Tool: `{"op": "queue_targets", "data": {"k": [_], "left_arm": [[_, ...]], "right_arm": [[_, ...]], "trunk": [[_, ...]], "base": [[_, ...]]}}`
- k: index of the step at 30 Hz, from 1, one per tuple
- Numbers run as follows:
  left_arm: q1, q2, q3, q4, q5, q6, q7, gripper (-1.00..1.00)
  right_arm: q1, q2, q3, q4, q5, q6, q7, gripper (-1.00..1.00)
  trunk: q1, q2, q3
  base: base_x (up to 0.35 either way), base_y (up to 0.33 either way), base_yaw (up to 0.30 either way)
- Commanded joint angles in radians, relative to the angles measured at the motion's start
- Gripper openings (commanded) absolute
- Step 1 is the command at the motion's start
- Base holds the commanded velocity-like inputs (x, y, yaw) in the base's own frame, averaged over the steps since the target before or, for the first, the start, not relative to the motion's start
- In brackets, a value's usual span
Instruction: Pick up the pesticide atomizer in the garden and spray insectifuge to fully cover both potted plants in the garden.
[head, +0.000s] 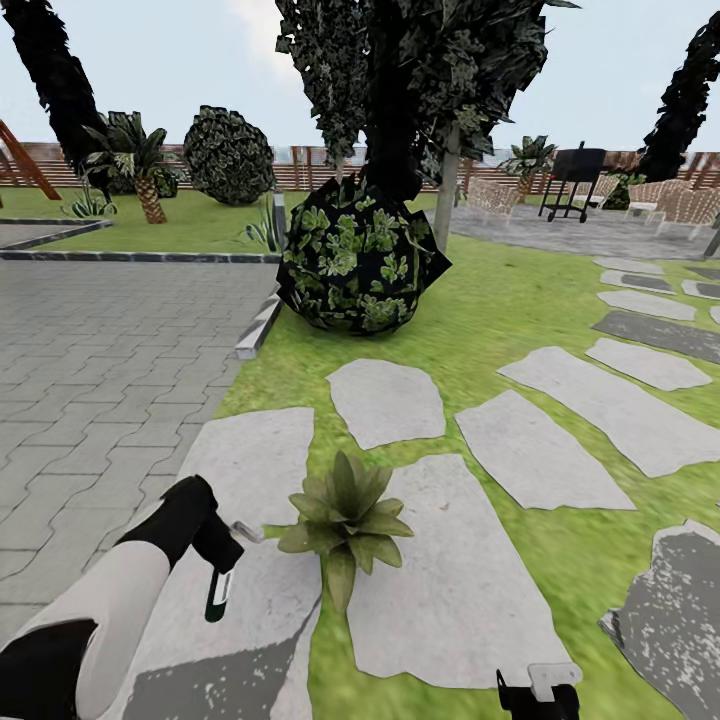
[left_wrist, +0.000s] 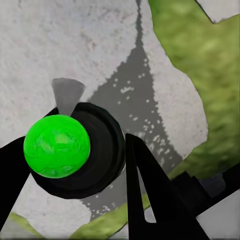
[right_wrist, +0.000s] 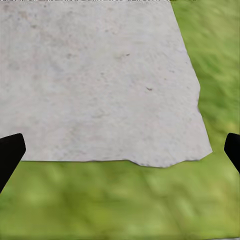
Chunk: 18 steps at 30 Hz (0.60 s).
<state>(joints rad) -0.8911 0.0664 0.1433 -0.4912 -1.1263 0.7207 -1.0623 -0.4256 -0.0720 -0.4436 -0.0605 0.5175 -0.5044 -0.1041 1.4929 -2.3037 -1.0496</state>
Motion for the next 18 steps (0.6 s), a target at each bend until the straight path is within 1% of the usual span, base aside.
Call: {"op": "queue_targets", "data": {"k": [1,3,5,7,9,13,16,18], "left_arm": [[0.0,-0.001,0.006,-0.001,-0.009,0.006,-0.006,-1.0],[0.003,0.001,0.006,-0.001,-0.011,0.006,-0.005,-1.0],[0.004,0.013,0.008,-0.001,-0.011,0.007,-0.004,-1.0],[0.004,0.021,0.013,-0.001,-0.01,0.007,-0.004,-1.0],[0.004,0.022,0.014,-0.001,-0.01,0.007,-0.004,-1.0],[0.004,0.021,0.009,-0.001,-0.011,0.008,-0.004,-1.0],[0.004,0.018,0.007,0.002,-0.012,0.008,-0.003,-1.0],[0.004,0.014,0.006,0.008,-0.012,0.008,-0.003,-1.0]], "right_arm": [[-0.001,-0.001,-0.005,0.001,0.01,-0.003,-0.006,1.0],[-0.001,-0.001,-0.006,0.001,0.009,-0.003,-0.007,1.0],[-0.001,0.0,-0.006,-0.001,0.008,-0.002,-0.007,1.0],[-0.001,0.0,-0.006,-0.002,0.007,-0.002,-0.008,1.0],[-0.001,0.0,-0.006,-0.004,0.005,-0.002,-0.008,1.0],[-0.001,0.0,-0.007,-0.005,0.004,-0.003,-0.009,1.0],[-0.001,0.0,-0.007,-0.005,0.004,-0.003,-0.009,1.0],[-0.001,0.0,-0.007,-0.005,0.004,-0.002,-0.009,1.0]], "trunk": [[0.0,0.0,-0.001],[0.0,0.0,-0.001],[0.0,0.0,-0.001],[0.0,0.0,-0.001],[0.0,0.0,-0.001],[0.0,0.0,-0.001],[0.0,0.0,-0.001],[0.0,0.0,-0.001]], "base": [[0.0,0.0,0.0],[0.0,0.0,0.0],[0.066,-0.003,0.0],[0.224,-0.074,0.0],[0.244,-0.165,0.067],[0.126,-0.233,0.218],[-0.03,-0.266,0.255],[-0.112,-0.263,0.101]]}}
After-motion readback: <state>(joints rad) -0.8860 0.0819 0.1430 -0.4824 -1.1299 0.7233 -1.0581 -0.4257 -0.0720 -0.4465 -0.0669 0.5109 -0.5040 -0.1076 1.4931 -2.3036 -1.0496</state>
